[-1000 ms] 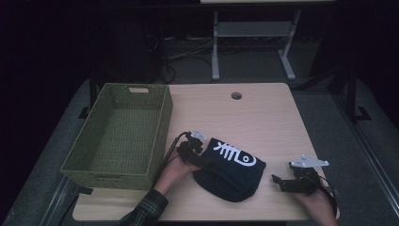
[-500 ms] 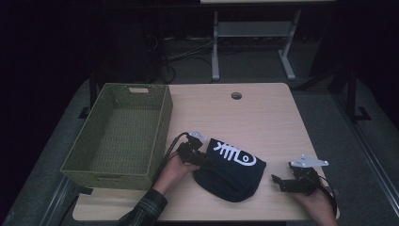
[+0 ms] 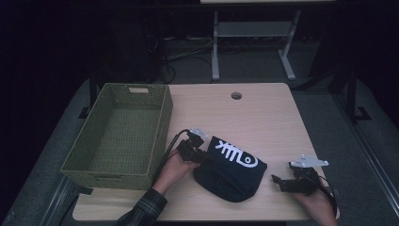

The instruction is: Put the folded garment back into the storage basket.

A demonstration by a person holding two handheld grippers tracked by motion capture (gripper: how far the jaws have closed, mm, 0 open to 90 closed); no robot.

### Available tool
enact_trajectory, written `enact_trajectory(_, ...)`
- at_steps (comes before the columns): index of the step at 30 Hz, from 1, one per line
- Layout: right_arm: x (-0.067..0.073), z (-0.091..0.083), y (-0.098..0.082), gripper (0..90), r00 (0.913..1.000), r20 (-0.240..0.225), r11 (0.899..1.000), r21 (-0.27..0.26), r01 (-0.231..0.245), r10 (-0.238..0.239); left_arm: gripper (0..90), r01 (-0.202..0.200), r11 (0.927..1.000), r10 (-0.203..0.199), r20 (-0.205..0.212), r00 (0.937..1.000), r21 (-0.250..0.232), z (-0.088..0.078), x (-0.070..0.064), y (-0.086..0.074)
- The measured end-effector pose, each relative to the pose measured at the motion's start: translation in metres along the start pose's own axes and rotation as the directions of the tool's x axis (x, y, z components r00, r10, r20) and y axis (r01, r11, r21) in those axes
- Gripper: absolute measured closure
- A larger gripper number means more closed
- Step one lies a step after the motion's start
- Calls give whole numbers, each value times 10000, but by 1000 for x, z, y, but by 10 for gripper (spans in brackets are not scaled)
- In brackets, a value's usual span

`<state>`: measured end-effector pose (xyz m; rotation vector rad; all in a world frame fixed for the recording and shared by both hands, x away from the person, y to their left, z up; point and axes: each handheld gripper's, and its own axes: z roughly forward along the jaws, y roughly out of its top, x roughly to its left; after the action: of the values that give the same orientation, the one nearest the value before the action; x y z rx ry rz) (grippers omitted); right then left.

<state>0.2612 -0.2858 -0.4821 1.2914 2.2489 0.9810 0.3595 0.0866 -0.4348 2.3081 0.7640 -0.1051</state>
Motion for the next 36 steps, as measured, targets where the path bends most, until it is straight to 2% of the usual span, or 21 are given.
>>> enact_trajectory(8,0,0,0,137,10000,-2,10000,0,11,-11,743,156,9999,-156,103,9998,14,-18,-12,15)
enact_trajectory(11,0,0,0,137,10000,-3,10000,19,-28,28,743,-177,9998,176,95,9998,126,-24,-16,20)
enact_trajectory(14,0,0,0,137,10000,0,10000,8,-9,9,743,-201,9996,193,430,9989,185,-30,-19,24)
enact_trajectory(17,0,0,0,136,10000,4,10000,7,-6,6,744,-231,9995,218,559,9982,229,-36,-19,28)
enact_trajectory(29,0,0,0,136,10000,-17,10000,13,-25,25,744,-355,9992,344,625,9975,155,-68,-31,47)
enact_trajectory(36,0,0,0,136,10000,-25,10000,14,-28,28,744,-618,9980,608,615,9962,137,-86,-38,58)
